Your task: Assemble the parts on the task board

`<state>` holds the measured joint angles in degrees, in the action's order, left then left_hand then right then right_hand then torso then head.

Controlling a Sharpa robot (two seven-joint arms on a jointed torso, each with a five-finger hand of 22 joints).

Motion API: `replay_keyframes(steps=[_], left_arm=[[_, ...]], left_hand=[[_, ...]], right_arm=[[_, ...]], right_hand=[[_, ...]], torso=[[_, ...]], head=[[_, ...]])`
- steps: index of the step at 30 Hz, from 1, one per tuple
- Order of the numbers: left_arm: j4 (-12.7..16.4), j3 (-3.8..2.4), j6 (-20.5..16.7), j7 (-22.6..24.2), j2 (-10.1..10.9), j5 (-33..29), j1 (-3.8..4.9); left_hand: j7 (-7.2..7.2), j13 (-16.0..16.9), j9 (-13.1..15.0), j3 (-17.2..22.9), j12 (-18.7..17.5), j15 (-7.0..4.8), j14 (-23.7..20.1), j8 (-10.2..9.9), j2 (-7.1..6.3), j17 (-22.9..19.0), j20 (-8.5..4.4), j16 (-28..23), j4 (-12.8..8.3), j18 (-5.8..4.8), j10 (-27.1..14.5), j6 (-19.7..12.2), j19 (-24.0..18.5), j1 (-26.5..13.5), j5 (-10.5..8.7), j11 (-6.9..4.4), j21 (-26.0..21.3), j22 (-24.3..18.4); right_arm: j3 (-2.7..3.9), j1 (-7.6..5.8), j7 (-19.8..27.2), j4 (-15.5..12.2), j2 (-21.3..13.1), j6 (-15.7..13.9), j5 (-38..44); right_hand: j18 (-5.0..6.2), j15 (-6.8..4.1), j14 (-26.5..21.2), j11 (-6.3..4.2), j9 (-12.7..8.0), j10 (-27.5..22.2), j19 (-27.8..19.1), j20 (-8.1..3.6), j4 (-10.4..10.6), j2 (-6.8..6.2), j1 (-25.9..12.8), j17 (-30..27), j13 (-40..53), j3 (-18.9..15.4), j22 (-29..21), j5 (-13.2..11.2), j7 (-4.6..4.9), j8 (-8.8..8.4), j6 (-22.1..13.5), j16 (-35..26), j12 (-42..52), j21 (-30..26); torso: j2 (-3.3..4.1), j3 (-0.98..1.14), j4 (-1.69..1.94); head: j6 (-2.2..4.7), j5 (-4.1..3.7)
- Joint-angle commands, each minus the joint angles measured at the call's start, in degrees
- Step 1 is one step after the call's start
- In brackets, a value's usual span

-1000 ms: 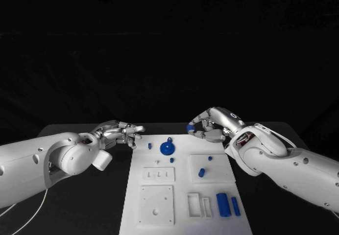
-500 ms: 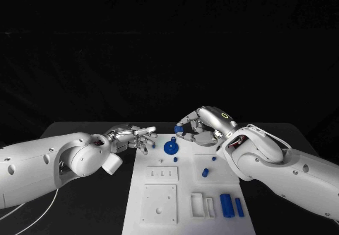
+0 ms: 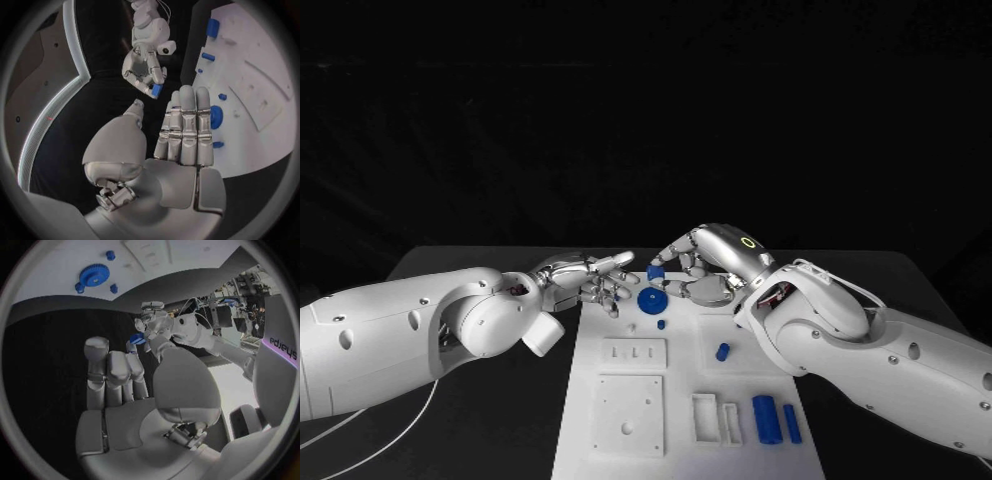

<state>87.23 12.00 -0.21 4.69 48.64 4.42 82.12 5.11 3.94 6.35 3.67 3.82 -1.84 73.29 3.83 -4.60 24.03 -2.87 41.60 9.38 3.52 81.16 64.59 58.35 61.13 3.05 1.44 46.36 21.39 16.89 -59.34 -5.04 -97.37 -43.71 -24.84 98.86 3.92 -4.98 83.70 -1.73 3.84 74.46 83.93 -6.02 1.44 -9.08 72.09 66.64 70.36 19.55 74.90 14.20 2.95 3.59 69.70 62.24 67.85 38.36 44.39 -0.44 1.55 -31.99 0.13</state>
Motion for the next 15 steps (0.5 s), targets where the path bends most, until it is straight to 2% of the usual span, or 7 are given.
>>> replay_keyframes(steps=[1,9,15], left_arm=[[0.4,-0.03,2.6,1.3,-0.4,-0.5,0.09],[0.6,-0.02,3.3,0.9,-0.9,-0.3,0.08],[0.7,0.00,4.3,0.2,-1.1,0.1,0.08]], left_hand=[[-0.14,0.1,0.1,0.2,0.1,0.22,0.3,-0.1,-0.58,0.0,0.11,-0.1,0.1,-0.65,-0.3,0.3,0.2,0.2,-0.07,0.19,-0.3,0.1],[0.00,0.0,0.4,0.3,0.0,0.30,0.2,-0.1,-0.85,0.0,0.16,-0.1,0.3,-0.64,-0.7,-0.2,0.1,0.2,-0.08,0.32,-0.4,0.2],[-0.07,0.0,0.6,0.3,0.0,0.28,0.2,-0.1,-0.52,0.0,0.18,-0.1,-0.3,-0.60,-0.7,0.0,0.1,0.8,-0.05,0.29,-0.4,0.2]], right_arm=[[-0.14,0.01,-0.1,0.2,0.3,1.6,1.3],[-0.47,0.01,0.0,0.6,0.9,2.2,1.3],[-0.55,0.01,0.1,0.7,1.2,2.4,1.2]], right_hand=[[0.56,-0.20,0.1,-0.02,0.0,0.2,2.9,-0.30,0.3,-0.38,-0.1,0.0,0.0,0.1,4.5,-0.2,0.10,-0.01,0.2,-0.2,0.1,0.2],[0.55,-0.20,0.0,-0.01,0.0,0.2,2.9,-0.31,0.4,-0.37,-0.1,-0.1,0.0,0.0,4.5,-0.2,0.09,0.01,0.2,-0.2,0.0,0.1],[0.53,-0.21,0.0,-0.02,0.0,0.2,2.9,-0.31,0.5,-0.27,-0.1,-0.2,0.0,-0.1,4.5,-0.2,0.07,0.01,0.3,-0.3,0.0,0.0]], torso=[[0.02,-0.01,-0.05],[0.00,0.07,-0.01],[0.00,0.10,-0.07]], head=[[-0.04,0.08],[-0.25,0.08],[-0.30,0.12]])
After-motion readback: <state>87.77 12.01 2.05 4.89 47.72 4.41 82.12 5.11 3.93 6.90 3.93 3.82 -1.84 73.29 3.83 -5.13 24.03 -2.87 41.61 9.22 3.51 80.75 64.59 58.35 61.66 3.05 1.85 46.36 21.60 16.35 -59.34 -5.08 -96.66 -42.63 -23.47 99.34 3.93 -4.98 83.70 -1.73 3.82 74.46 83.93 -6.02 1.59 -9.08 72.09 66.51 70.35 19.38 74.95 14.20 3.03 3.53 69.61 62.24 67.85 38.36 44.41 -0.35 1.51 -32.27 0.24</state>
